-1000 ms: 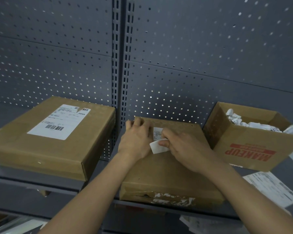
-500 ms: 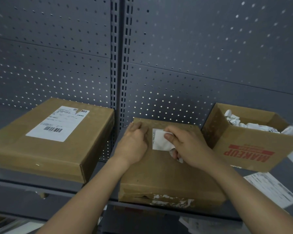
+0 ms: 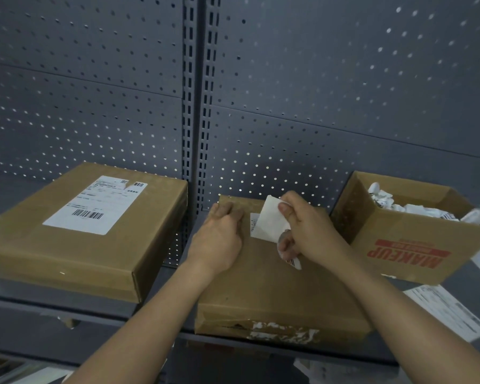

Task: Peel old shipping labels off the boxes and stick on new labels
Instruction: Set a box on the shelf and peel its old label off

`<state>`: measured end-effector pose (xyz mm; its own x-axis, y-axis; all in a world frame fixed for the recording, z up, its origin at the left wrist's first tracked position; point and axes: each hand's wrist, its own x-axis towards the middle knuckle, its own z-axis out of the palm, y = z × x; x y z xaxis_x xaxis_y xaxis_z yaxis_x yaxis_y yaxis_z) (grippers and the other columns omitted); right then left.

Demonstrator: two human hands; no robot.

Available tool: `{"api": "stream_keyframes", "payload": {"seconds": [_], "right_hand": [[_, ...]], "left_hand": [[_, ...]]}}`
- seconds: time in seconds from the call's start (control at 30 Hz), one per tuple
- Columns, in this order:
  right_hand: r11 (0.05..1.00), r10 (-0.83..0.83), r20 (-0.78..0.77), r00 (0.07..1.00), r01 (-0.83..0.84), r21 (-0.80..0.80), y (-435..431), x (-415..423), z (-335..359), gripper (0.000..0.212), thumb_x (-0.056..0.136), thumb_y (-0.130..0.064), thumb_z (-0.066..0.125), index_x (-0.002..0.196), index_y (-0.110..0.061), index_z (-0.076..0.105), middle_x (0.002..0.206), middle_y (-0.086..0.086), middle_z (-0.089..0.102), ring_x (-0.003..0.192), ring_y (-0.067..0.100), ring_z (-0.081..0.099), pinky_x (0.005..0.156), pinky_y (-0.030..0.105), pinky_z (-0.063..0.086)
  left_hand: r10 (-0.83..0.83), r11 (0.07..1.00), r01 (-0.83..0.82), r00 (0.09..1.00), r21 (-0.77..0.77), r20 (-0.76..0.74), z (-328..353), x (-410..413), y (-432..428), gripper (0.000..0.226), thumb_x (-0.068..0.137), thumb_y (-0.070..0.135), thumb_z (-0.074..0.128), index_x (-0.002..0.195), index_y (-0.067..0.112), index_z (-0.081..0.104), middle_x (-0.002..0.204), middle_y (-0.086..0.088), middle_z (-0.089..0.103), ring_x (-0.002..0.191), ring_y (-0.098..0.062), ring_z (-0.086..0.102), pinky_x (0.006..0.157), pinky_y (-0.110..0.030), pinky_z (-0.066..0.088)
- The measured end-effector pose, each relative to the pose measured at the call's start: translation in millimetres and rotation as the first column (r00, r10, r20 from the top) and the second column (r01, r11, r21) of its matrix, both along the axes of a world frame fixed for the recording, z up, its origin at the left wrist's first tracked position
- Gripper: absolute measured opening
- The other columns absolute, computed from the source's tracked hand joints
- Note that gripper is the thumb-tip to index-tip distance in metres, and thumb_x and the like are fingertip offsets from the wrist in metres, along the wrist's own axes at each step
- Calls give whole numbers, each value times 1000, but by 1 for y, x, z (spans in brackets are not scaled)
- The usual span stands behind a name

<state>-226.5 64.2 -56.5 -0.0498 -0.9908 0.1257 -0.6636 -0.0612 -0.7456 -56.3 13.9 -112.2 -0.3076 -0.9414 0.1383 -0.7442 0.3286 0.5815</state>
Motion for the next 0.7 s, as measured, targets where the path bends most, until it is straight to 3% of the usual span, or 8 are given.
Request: {"api": "stream_keyframes", "payload": {"seconds": [0.1, 0.2, 0.3, 0.4, 0.53, 0.6, 0.67, 0.7], "right_hand": [[998, -53, 212, 976, 44, 47, -2, 3, 1, 17, 106, -26, 39, 97, -25, 53, 87, 14, 59, 54, 28, 66, 59, 55, 60], [989, -50, 476, 878, -22, 146, -6, 0, 3, 23, 105, -21, 45, 117, -23, 65, 103, 15, 56, 50, 19, 55, 66, 44, 61], [958, -49, 660, 750, -152, 244, -9, -10, 7, 27, 102, -19, 50, 124, -22, 67, 105, 9, 59, 55, 15, 46, 68, 32, 54], [927, -59, 758, 650, -246, 283, -9, -14, 8, 30, 101, -16, 49, 127, -14, 65, 100, 11, 60, 57, 15, 41, 66, 31, 48], [918, 4, 750, 661, -300, 259, -9, -13, 13, 37, 96, -23, 45, 125, -18, 68, 103, 13, 51, 62, 15, 39, 68, 30, 41], [924, 47, 659, 751, -283, 256, -10, -10, 18, 34, 94, -33, 51, 119, -21, 71, 96, 6, 54, 62, 10, 45, 65, 28, 41], [960, 113, 312, 943, -185, 212, -11, -8, 19, 27, 89, -42, 66, 112, -29, 72, 92, -13, 65, 71, 3, 60, 68, 29, 50], [978, 124, 79, 989, -135, 160, -11, -8, 17, 32, 82, -47, 73, 112, -34, 70, 98, -20, 67, 83, 0, 63, 76, 31, 54]], "left_hand": [[0, 1000, 0, 1000, -8, 5, -1, 0, 0, 48, 101, 10, 35, 147, 23, 44, 161, 1, 26, 152, -24, 11, 117, -47, 28], [-1, 1000, 1, 1000, -5, 10, 1, 0, 0, 49, 102, 10, 35, 148, 24, 42, 161, 1, 26, 152, -24, 12, 117, -45, 28], [-3, 1000, 4, 1000, -8, 15, 1, 0, -1, 49, 101, 10, 35, 148, 24, 42, 160, 1, 27, 151, -24, 13, 117, -44, 28], [-4, 1000, 4, 1000, -26, 21, 0, 0, -1, 49, 100, 10, 36, 147, 24, 44, 159, 1, 28, 151, -24, 15, 117, -44, 30], [-1, 1000, 2, 1000, -16, 16, 1, 0, 0, 49, 101, 10, 36, 147, 24, 44, 161, 1, 26, 152, -24, 12, 116, -42, 28], [-4, 1000, 4, 1000, -20, 11, 1, 0, 1, 49, 101, 10, 36, 147, 25, 44, 161, 2, 26, 152, -25, 12, 116, -42, 28], [-15, 1000, 15, 1000, -23, 0, 2, 1, 1, 48, 101, 10, 37, 146, 26, 44, 160, 2, 28, 152, -25, 13, 115, -42, 28], [-19, 1000, 19, 1000, -21, -4, 3, 1, 2, 48, 101, 11, 37, 146, 26, 45, 160, 2, 28, 151, -25, 13, 115, -43, 29]]}}
